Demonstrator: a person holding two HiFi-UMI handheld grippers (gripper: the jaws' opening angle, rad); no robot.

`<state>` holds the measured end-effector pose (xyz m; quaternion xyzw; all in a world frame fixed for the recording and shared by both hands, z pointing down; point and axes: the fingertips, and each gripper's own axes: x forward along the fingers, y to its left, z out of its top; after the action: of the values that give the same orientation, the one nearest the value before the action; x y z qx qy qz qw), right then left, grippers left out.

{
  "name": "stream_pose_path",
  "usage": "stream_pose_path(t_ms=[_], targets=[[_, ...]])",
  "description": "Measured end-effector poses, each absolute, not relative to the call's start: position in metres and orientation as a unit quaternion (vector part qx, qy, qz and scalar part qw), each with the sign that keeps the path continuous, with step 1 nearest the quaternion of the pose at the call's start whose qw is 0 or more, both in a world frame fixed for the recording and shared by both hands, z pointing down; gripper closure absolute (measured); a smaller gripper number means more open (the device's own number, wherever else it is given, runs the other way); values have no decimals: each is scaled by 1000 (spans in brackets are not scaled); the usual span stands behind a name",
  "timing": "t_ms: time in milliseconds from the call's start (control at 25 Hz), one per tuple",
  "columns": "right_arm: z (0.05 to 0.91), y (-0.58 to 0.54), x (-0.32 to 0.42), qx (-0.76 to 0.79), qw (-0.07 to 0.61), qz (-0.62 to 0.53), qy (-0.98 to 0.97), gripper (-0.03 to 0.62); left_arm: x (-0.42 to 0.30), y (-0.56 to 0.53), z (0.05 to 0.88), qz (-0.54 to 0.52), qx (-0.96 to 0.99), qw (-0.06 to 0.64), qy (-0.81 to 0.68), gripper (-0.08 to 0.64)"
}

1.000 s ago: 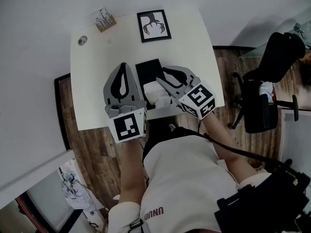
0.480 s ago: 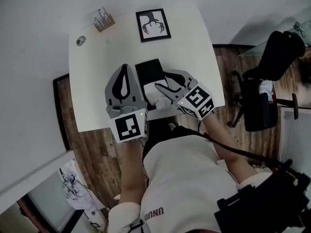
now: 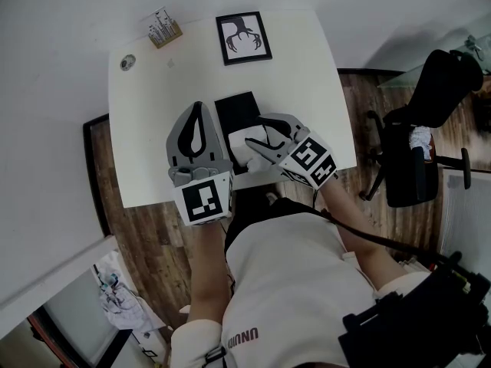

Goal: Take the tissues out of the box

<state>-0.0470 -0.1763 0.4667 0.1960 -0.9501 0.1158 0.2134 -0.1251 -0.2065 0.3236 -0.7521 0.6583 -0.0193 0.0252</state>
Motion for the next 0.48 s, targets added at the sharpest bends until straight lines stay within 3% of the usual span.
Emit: stream_pose_path(t_ms=[480], targets=[[481,-165,-51,176,235,119,-948,360,-127,-203,326,-19,-751,24,659,548]])
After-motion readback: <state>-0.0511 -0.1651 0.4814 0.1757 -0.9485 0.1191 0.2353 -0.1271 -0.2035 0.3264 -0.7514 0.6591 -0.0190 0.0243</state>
